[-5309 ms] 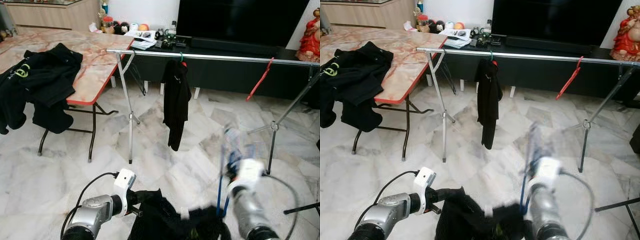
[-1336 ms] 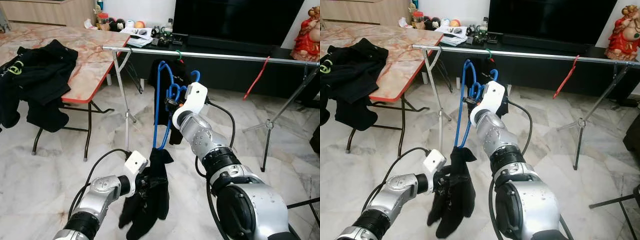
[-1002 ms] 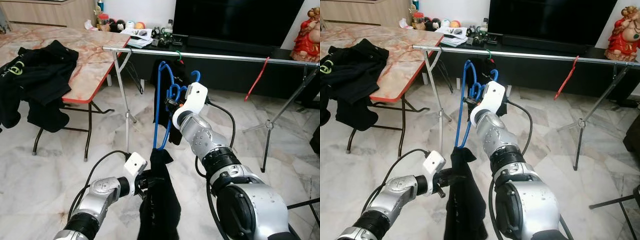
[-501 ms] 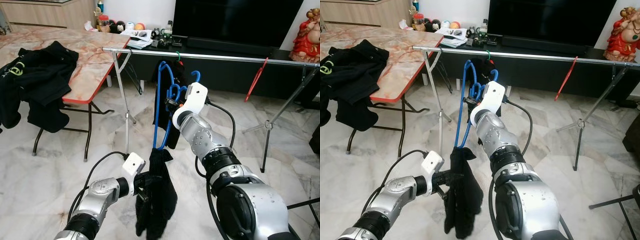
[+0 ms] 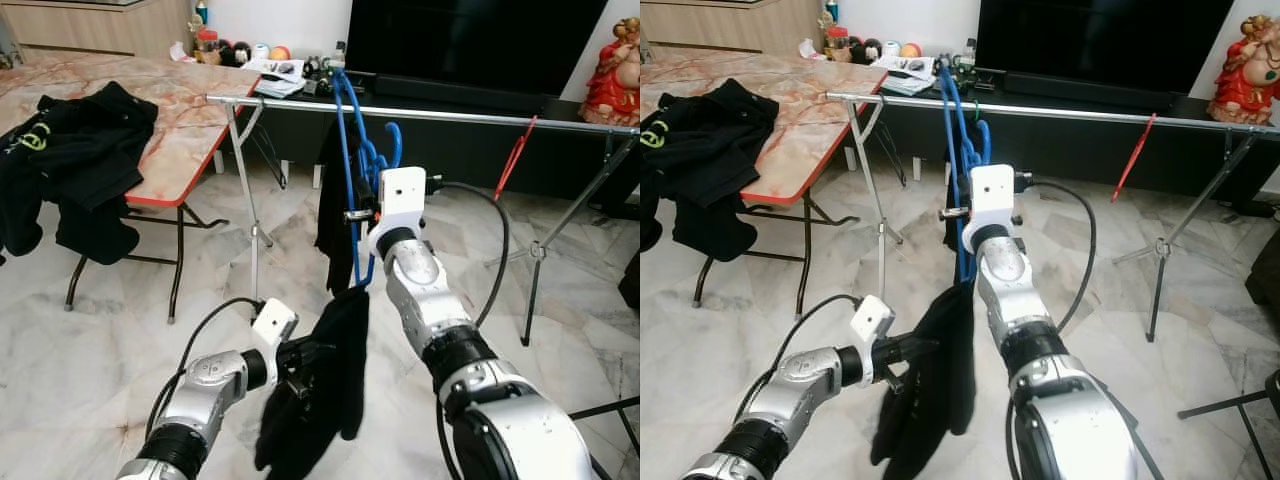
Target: Hang hanger
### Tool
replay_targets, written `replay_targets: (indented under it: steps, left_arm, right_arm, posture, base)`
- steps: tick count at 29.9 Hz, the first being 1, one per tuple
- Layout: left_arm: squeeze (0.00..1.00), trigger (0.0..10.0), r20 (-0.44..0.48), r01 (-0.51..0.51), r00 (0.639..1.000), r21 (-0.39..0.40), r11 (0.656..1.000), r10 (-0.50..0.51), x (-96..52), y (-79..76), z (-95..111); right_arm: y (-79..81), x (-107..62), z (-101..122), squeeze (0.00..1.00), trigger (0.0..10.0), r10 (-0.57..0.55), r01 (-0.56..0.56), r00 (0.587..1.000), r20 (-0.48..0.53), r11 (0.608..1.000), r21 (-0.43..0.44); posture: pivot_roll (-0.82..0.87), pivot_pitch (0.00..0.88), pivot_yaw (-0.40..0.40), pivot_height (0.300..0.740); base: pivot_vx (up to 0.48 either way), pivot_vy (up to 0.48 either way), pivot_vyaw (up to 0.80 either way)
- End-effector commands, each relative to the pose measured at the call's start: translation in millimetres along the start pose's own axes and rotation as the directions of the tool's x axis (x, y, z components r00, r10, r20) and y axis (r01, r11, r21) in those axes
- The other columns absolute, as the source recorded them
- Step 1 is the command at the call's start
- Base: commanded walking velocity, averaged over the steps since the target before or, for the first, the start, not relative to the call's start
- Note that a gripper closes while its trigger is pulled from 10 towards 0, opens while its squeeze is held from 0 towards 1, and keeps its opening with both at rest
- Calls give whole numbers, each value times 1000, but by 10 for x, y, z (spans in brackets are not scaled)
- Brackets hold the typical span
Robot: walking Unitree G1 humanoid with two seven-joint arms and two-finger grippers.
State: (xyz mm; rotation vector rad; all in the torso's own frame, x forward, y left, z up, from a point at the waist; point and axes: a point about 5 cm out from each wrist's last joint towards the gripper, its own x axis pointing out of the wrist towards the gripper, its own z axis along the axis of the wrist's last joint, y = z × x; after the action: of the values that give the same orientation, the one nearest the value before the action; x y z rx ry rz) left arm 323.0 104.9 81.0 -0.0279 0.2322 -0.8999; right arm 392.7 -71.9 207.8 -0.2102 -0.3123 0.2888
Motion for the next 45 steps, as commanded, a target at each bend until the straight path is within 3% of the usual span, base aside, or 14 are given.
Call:
replay_targets:
  steps: [1,14,21,23,25,26,27,30,31,34,36,38,42,45]
  left_arm:
    - [0,0,-27,1,1000,-23,1000,-2,-43,18,-56]
    - [0,0,-34,27,999,-41,999,-28,-50,-1,-60]
    - [0,0,-25,34,999,-55,998,-35,-53,-2,-60]
    - [0,0,-25,33,999,-57,998,-35,-57,1,-62]
    - [0,0,-29,31,999,-59,998,-33,-68,10,-68]
    - [0,0,-29,31,999,-59,998,-33,-68,10,-68]
    - [0,0,-29,26,999,-60,998,-28,-81,21,-72]
    - [0,0,-16,20,1000,-73,997,-21,-91,30,-70]
    - [0,0,-16,20,1000,-73,997,-21,-91,30,-70]
    - [0,0,-19,25,999,-78,997,-26,-102,30,-79]
    - [0,0,-39,44,998,-82,996,-47,-125,28,-101]
    - [0,0,-52,44,998,-79,996,-48,-144,35,-116]
    - [0,0,-61,34,997,-74,997,-39,-159,45,-129]
    - [0,0,-103,30,994,-75,997,-38,-249,66,-224]
  right_arm:
    - [-111,-13,171,0,10000,-1,17,990,142,993,-113]
    - [-61,-434,-55,0,10000,67,43,950,305,940,-339]
    - [-72,-588,-345,0,10000,92,7,976,199,895,-447]
    - [-128,-657,-513,0,10000,51,5,992,112,893,-451]
    - [-194,-875,-891,0,10000,-10,-35,995,-102,900,-435]
    - [-194,-875,-891,0,10000,-10,-35,995,-102,900,-435]
    - [-239,-1081,-1178,0,10000,-64,-59,955,-290,915,-398]
    - [-250,-1313,-1463,0,10000,-94,-84,854,-512,946,-313]
    - [-250,-1313,-1463,0,10000,-94,-84,854,-512,946,-313]
    - [-192,-1637,-1743,0,10000,-75,23,678,-731,996,-81]
    - [-191,-1866,-1870,0,10000,-108,125,583,-806,991,-42]
    - [-193,-1967,-1919,0,10000,-121,166,538,-834,986,-36]
    - [-209,-2009,-1937,0,10000,-143,205,515,-845,978,-40]
    - [-338,-2279,-2024,0,10000,-282,579,336,-898,814,-39]
  posture:
    - [78,28,-79,740]
    - [85,30,-75,740]
    - [83,30,-76,740]
    - [86,30,-76,740]
    - [86,33,-72,740]
    - [86,33,-72,740]
    - [85,34,-70,740]
    - [81,34,-68,740]
    - [81,34,-68,740]
    - [86,34,-67,740]
    - [95,37,-65,740]
    - [95,38,-65,740]
    - [93,38,-63,740]
    - [90,40,-61,740]
  base:
    - [0,0,0]
    - [0,0,0]
    - [0,0,0]
    - [0,0,0]
    - [0,0,0]
    - [0,0,0]
    - [0,0,0]
    - [0,0,0]
    - [0,0,0]
    - [0,0,0]
    - [0,0,0]
    - [0,0,0]
    - [0,0,0]
    - [0,0,0]
